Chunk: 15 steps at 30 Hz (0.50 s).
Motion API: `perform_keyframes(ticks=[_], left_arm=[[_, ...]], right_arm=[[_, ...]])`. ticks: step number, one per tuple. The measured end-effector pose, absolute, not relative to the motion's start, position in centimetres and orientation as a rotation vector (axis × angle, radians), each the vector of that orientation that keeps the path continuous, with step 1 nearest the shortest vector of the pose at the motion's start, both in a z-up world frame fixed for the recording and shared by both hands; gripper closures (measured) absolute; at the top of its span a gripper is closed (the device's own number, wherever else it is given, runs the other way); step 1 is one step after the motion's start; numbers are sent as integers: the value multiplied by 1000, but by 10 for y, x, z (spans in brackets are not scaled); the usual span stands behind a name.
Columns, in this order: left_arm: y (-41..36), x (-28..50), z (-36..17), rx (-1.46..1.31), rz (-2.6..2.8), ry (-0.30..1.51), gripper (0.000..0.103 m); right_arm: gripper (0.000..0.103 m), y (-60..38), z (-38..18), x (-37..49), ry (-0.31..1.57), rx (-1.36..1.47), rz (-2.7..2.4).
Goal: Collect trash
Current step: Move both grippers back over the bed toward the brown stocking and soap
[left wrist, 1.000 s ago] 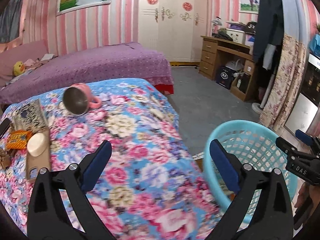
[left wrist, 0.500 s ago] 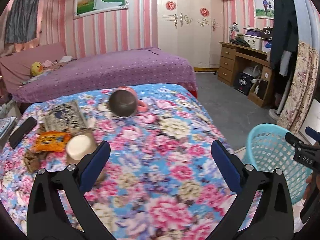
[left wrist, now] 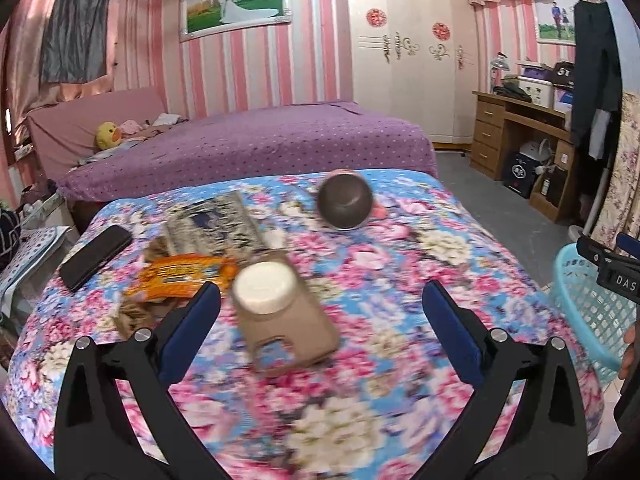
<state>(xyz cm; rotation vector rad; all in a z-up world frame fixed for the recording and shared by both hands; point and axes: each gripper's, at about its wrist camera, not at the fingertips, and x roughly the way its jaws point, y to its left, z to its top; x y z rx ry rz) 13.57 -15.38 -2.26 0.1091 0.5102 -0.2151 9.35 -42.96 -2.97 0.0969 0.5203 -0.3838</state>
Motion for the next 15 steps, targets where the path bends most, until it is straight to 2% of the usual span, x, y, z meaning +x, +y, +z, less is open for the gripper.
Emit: perform_keyframes(ticks=[15], left_arm=[[-37,170,-47,53,-28,598,6]], right_arm=[[5,-333,-41,145,563,31,-217]])
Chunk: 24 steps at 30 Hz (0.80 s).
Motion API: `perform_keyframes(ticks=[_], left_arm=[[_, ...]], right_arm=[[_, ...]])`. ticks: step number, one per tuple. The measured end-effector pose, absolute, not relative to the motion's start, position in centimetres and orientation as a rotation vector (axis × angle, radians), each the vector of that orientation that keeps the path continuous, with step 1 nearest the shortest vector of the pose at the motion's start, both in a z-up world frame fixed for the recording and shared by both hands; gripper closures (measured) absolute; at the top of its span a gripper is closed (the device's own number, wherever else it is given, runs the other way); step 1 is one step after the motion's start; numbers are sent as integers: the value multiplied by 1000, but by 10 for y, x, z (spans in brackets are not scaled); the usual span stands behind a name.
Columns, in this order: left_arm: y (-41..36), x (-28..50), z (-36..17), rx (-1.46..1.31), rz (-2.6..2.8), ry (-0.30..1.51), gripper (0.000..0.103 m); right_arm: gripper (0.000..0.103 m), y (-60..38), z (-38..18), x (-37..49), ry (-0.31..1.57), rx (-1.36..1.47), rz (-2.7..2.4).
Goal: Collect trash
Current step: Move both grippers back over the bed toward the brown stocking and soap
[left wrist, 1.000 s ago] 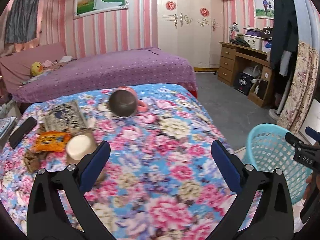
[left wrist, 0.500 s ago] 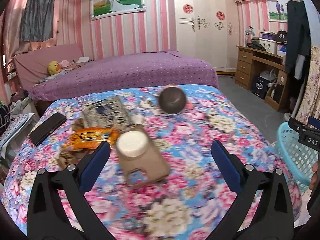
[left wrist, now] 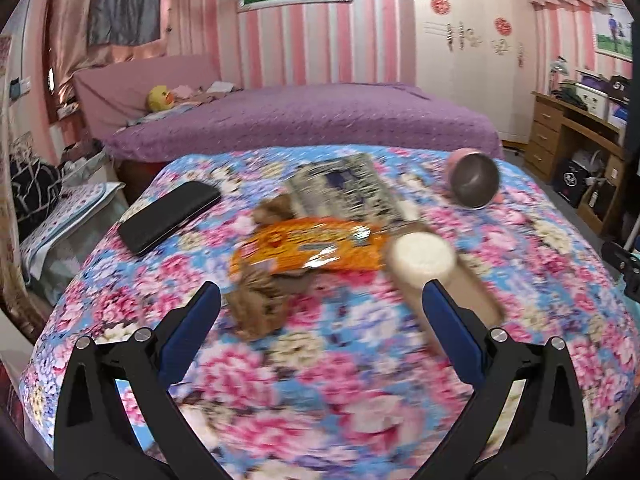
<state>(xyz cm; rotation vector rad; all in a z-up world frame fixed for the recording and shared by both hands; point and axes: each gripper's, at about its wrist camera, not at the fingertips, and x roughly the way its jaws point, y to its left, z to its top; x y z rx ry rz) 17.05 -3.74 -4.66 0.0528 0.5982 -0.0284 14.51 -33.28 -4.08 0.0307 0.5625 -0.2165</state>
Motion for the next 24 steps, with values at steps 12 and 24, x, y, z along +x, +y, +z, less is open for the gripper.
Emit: perform_keyframes(ticks=[12,24], left_arm=[[35,193,-61,-13,45,705,6],[32,213,-76,-62,-47,766,9]], right_arm=[[5,-293,-51,165,604,25,-191],[5,-267,-55,179,618,25,-131]])
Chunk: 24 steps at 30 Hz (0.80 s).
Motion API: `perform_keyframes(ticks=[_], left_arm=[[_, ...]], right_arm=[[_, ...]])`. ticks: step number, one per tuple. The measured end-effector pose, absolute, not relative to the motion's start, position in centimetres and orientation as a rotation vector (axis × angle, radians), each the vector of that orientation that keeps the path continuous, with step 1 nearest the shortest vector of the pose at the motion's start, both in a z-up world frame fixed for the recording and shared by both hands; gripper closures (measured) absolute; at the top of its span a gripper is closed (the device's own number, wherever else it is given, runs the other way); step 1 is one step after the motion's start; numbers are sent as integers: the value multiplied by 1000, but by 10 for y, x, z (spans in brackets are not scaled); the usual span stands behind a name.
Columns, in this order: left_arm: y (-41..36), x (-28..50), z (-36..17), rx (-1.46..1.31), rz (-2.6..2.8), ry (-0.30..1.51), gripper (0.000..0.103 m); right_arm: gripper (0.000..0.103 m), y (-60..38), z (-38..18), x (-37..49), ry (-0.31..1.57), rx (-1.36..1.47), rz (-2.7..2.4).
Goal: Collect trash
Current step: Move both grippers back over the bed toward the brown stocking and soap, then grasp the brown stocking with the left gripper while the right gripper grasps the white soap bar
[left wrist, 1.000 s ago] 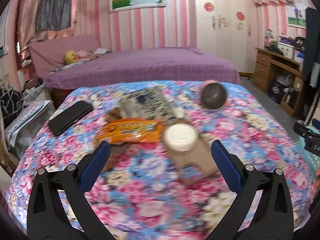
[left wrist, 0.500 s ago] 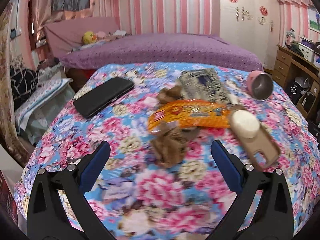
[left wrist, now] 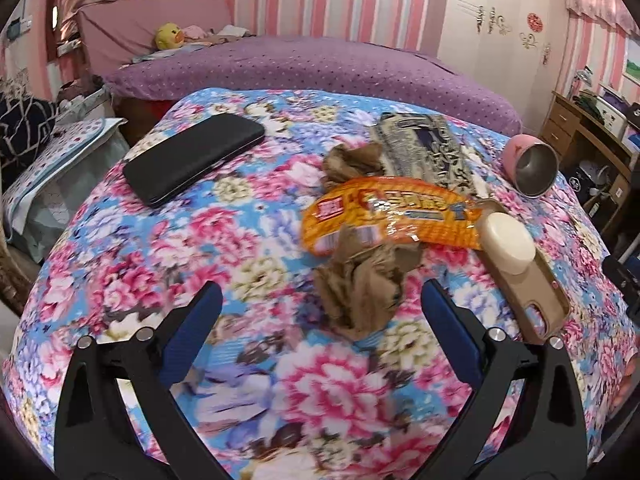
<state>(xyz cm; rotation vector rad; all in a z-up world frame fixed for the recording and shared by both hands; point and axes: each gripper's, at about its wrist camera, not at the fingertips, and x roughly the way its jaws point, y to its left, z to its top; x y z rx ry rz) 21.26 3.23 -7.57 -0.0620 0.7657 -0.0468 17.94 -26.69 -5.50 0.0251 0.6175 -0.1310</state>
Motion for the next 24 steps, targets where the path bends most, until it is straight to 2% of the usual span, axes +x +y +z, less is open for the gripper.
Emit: perform_keyframes(ticks=[3,5,7,15,19,24], left_arm=[[26,215,-77,-51,-85,770,25],[24,216,-78,-54,-120,780,45],[24,215,-78,-63,-140,786,56],[37,210,-55,-61,-115,718,57],[46,210,-52,-42,-65,705,57],[62,214,-52,-57,-13,706,57]], right_arm=[[5,-258,-56,181,623,3,-114],[5,-253,-56,182,623,-11,-102],[5,-248,-56,183,625,-18,-82],[6,-208,-57,189,635,-59,45],[23,-184,-64,198,676,-108,110],[29,-170,-69,214,726,-134,155]])
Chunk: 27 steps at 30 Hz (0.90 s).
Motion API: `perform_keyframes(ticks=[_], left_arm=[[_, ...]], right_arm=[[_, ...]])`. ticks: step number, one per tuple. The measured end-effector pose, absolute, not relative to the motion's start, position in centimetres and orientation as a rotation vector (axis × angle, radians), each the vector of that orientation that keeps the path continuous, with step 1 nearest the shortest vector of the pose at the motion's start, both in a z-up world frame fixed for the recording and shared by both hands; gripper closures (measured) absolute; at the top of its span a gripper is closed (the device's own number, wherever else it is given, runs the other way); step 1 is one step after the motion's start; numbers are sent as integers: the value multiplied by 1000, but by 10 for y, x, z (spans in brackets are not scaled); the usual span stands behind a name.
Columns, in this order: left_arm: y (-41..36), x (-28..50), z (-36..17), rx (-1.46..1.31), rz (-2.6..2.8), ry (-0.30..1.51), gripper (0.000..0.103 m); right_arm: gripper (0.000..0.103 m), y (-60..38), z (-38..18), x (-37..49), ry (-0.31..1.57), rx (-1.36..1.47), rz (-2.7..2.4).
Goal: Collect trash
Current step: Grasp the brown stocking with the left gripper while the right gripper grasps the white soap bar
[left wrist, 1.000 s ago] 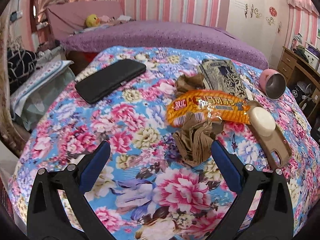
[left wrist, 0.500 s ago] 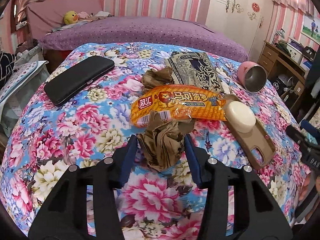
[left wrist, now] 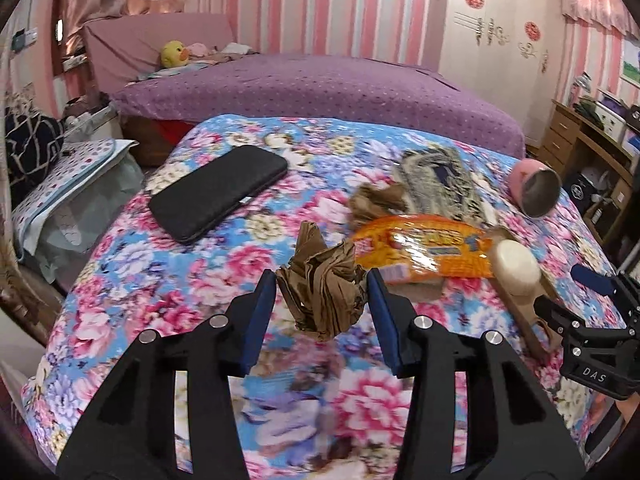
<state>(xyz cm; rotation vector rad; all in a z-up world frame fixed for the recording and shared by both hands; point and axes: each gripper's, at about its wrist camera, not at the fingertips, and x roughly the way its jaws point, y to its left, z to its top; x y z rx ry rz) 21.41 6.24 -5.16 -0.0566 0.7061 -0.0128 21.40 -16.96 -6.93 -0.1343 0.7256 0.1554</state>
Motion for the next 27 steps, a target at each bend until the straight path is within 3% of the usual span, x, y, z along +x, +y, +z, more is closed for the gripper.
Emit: perform_keyframes(ticks=[5,11,27], left_arm=[[78,219,-52,-88,31,707,57],[86,221,-52,-120,38,707,57],[84,221,-51,-127,34,705,57]], right_arm=[[42,-166,-75,234,771,-108,185],[48,-152,-75,247,777,-149,213],[42,-149,-79,291,824,-141,222]])
